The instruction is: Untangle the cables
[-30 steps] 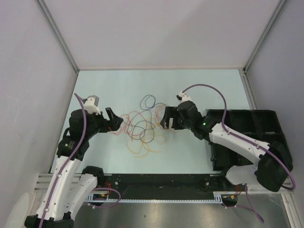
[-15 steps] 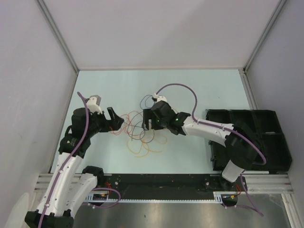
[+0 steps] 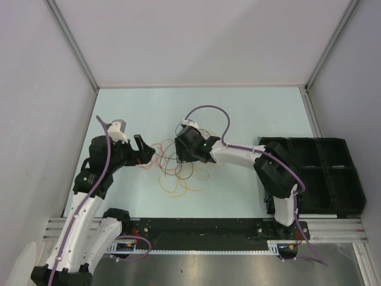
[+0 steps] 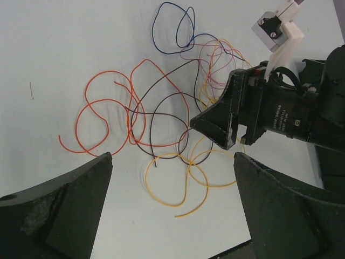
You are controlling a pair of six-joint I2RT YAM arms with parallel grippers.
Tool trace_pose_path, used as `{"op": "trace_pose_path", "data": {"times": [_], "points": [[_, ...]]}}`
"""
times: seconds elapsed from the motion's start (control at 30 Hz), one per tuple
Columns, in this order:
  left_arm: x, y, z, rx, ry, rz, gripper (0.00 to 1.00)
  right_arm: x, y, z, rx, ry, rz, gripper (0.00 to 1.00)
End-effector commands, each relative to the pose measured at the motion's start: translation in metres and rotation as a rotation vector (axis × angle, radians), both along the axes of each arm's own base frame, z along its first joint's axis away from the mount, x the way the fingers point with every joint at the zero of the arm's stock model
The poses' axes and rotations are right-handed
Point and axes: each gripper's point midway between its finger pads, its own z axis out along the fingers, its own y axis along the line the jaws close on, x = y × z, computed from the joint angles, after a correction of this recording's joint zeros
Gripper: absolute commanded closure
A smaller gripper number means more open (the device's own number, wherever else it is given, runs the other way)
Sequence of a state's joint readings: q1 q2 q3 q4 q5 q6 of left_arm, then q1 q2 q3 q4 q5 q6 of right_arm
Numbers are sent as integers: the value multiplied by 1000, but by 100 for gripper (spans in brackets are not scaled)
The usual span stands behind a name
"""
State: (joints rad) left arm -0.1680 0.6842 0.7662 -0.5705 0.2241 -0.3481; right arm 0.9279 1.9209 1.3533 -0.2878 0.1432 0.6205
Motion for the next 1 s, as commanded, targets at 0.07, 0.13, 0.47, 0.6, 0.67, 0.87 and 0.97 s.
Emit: {"op": "trace_pose_path", "data": {"times": [0.07,0.13,0.47,0.6,0.67,0.87,0.97], "points": [[1,-2,9,-5,-40,-13,0,15,7,6,-25,-37,-27,39],[1,-2,9,-4,-42,-14,0,17,10,1,-37,-32,-19,53],[1,-3,8,-5,-39,-17,0,29,9,22,-73,-85,-26,100],[2,-3,9,-6,-40,-18,0,35,8,70,-19,-170,-21,100],[1,-3,8,-6,-37,-19,0,36,6,112,34,-237,-10,100],[1,-3,10,-7,-43,-19,0,24,-8,255,241,-479,38,100],[1,-3,9,-6,-42,-18,0,1,-19,339,412,-633,108,100]]}}
